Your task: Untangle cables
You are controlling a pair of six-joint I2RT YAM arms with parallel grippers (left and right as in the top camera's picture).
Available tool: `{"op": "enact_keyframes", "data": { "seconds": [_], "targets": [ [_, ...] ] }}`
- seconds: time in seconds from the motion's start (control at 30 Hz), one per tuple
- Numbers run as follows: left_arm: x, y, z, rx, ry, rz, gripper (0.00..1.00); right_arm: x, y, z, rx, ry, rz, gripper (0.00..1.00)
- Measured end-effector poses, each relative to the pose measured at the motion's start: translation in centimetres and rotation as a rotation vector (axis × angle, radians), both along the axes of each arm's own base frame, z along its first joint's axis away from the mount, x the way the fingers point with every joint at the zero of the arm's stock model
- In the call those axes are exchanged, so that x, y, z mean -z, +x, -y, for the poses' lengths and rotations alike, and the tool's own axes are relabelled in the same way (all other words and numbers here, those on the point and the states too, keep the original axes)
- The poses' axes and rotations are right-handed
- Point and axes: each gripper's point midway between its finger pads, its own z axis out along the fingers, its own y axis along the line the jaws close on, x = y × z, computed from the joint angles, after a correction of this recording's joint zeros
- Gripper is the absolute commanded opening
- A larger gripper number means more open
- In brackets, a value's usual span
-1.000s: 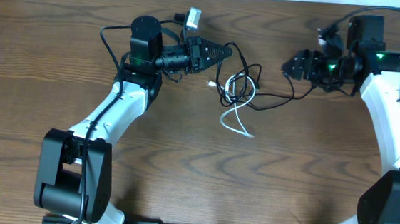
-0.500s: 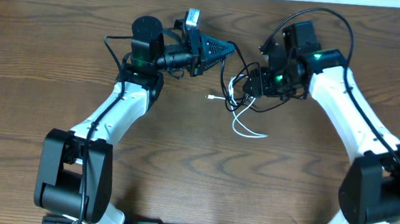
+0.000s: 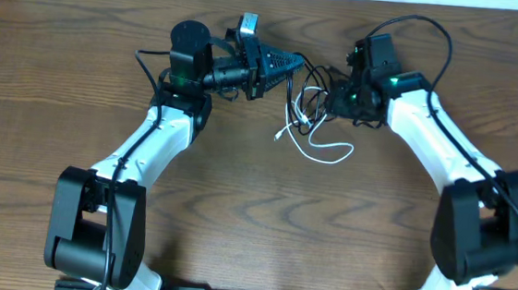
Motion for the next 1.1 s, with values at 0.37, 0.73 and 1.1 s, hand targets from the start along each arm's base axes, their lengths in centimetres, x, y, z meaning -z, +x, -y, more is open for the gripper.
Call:
{"op": "enact_keyframes", "data": {
  "seconds": [0.37,0.73,1.1],
  "targets": [
    [0.0,0.3,-0.6,-0.014,0.002,0.006,0.07,5.7,-2.2,4.5,0.123,-0.193,-0.175,0.43],
    [8.3,3.3,-9.9,-0.262,0.293,-0.122,0.07,6.1,-8.2,17.4,0.384,-0.319,-0.498,0.41],
    [15.8,0.9,-14.7,-0.286,0.736,-0.119,0.07,3.1,-5.2,20.8,0.375,-0.081,-0.351,0.52]
  ]
}}
